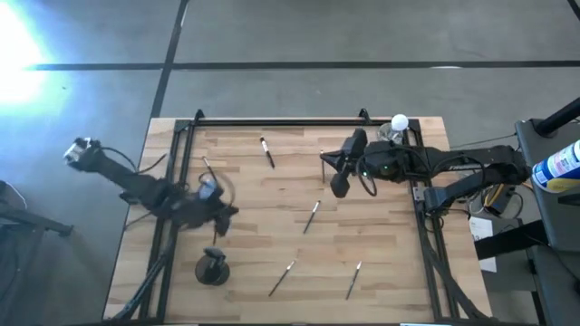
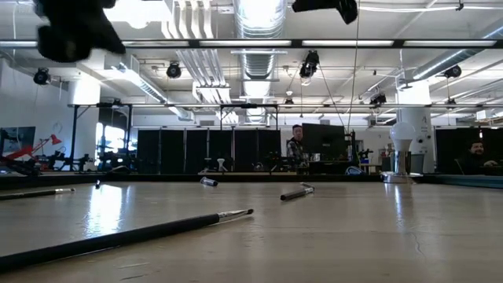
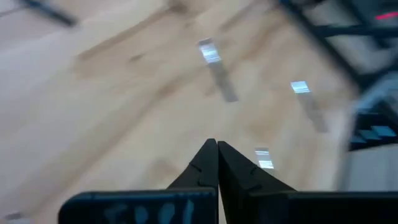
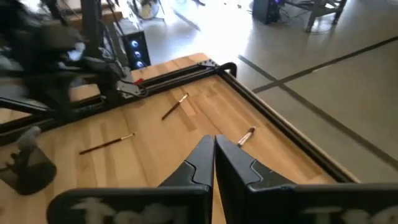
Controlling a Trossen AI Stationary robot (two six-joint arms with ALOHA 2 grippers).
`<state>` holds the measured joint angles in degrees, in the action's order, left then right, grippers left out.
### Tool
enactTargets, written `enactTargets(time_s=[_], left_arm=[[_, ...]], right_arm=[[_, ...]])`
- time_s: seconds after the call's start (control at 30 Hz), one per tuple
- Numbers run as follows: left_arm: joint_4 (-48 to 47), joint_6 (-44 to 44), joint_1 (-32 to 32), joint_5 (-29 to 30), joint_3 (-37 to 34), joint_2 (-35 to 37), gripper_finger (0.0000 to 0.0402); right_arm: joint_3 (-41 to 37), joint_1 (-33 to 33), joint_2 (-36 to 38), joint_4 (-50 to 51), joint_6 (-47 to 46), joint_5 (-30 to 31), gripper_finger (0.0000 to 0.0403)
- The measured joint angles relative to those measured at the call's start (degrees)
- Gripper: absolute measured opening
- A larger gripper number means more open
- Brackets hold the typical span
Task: Pick & Place Makeup Brushes
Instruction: Put the eyeshadow brush into the holder
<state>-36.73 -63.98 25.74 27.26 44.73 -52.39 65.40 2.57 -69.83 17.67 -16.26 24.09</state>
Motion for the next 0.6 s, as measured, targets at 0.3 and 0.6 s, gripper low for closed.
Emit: enactTargets(time_s=[0.3,0.6], left_arm=[[-3.3,-3.4,-24.3,-13.8,-9.6,-1.1,0.0000],[-3.8,-12.3,-27.2,-19.3,-16.7,-2.4,0.0045]], right_arm=[[-13.1,0.0,10.8,-6.4,-5.9,-0.7,0.0008],[-17.9,0.0,17.1,-6.5,-6.1,-0.6,0.0008]])
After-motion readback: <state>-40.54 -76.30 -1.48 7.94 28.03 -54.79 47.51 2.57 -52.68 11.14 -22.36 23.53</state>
